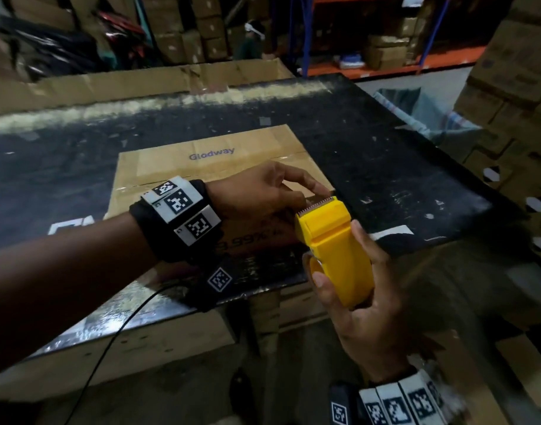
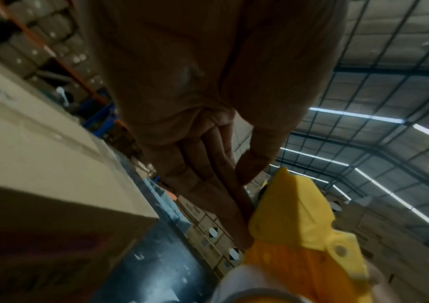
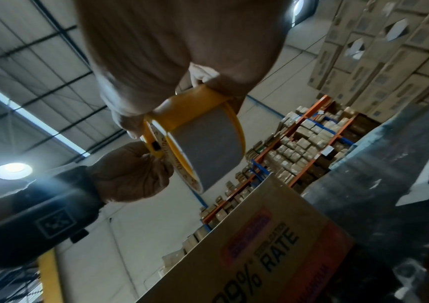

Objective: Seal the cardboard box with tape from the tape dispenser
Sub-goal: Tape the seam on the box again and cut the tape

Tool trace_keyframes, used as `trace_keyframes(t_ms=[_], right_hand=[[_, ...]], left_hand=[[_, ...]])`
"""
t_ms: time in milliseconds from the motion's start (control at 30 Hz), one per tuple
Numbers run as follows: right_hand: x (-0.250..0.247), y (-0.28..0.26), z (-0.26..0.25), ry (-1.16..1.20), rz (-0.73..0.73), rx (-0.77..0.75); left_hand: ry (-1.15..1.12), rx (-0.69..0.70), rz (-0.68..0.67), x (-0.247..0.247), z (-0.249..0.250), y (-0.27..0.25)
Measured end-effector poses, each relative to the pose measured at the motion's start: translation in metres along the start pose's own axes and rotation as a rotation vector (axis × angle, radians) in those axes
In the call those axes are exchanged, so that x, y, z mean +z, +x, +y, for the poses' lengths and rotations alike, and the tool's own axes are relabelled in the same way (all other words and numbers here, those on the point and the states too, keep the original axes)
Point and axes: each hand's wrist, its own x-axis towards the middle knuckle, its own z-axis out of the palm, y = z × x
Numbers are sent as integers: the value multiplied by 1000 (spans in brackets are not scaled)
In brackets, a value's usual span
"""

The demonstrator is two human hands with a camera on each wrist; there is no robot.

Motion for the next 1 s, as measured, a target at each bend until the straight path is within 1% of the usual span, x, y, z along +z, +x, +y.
trace_keyframes(t_ms=[67, 133, 267, 333, 433, 500, 600, 700, 800, 866, 933, 1000], right_hand=[[8, 0, -8, -58, -38, -18], [20, 1, -19, -114, -79, -32], [49, 7, -43, -188, -124, -46], [70, 10, -55, -212, -127, -42], [107, 16, -73, -211, -147, -19], [133, 20, -88, -201, -175, -3], [168, 21, -113, -208, -177, 14], [195, 15, -137, -255, -145, 50], [224, 16, -160, -278, -155, 118], [246, 25, -173, -272, -168, 160], [268, 38, -182, -272, -198, 213], [289, 50, -186, -275, -283, 294]], left_hand=[[87, -3, 31, -9, -2, -12], [110, -16, 62, -19, -7, -24], [27, -29, 93, -49, -25, -47], [-9, -29, 80, -70, -38, -58], [29, -17, 67, -105, -58, -74], [69, -2, 69, -134, -69, -84], [97, 19, 120, -200, -85, -96], [57, 28, 252, -282, -103, -101], [-2, -12, 388, -348, -128, -92], [-19, -41, 405, -376, -150, -78], [3, -64, 415, -391, -172, -62], [36, -68, 437, -398, -192, -47]])
